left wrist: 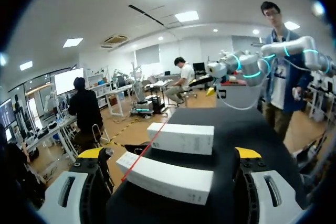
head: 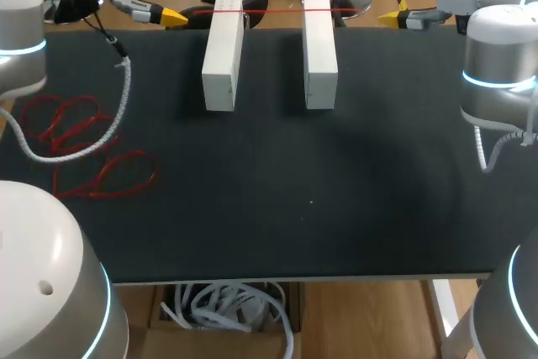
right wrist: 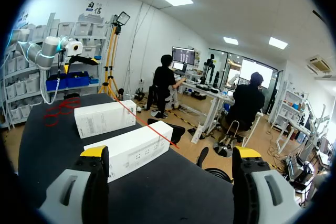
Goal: Grab the tape and strap the tape.
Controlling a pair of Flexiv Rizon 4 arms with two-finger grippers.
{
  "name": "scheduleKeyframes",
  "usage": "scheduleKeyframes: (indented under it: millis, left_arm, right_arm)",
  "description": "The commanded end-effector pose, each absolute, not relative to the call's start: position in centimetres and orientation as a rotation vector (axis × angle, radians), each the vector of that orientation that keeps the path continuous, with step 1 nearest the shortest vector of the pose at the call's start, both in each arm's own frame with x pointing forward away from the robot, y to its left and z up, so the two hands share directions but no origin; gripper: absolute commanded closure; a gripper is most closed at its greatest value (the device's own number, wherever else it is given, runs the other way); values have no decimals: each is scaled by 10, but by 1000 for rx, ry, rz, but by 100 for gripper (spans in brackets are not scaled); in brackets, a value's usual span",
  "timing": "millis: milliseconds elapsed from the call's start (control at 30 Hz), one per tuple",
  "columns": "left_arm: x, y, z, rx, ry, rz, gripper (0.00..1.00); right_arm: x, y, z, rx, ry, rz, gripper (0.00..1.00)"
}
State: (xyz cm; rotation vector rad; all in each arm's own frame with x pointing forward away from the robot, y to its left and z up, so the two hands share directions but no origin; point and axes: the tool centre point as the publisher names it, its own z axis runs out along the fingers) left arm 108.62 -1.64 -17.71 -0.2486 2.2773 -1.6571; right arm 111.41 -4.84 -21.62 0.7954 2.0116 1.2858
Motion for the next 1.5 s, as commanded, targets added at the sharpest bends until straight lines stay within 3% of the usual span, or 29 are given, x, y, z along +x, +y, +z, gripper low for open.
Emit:
scheduleKeyframes:
  millis: [33, 367, 933, 1033, 1133, 1200, 1233, 1367, 1500]
  left_arm:
    - [1093, -11, -180, 286, 2431, -1763, 0]
    - [1125, -15, -185, 418, 2473, -1805, 0]
    - [1191, -25, -246, 526, 2503, -2025, 0]
    - [1199, -23, -257, 516, 2500, -2081, 18]
    - [1206, -20, -266, 501, 2489, -2122, 22]
    - [1211, -19, -273, 497, 2485, -2145, 48]
    - [1213, -19, -277, 496, 2479, -2158, 50]
    - [1219, -20, -285, 505, 2475, -2185, 36]
    - [1225, -22, -295, 501, 2455, -2219, 37]
  right_arm:
    - [1114, -49, -217, 794, 2011, 1289, 0]
    - [1114, -49, -217, 794, 2011, 1289, 0]
    - [1114, -49, -217, 794, 2011, 1289, 0]
    - [1114, -49, -217, 794, 2011, 1289, 0]
    - [1114, -49, -217, 794, 2011, 1289, 0]
    - [1114, -49, -217, 794, 2011, 1289, 0]
    - [1114, -49, -217, 794, 2011, 1289, 0]
    - [1114, -49, -217, 794, 2011, 1289, 0]
    - [1114, -49, -217, 794, 2011, 1289, 0]
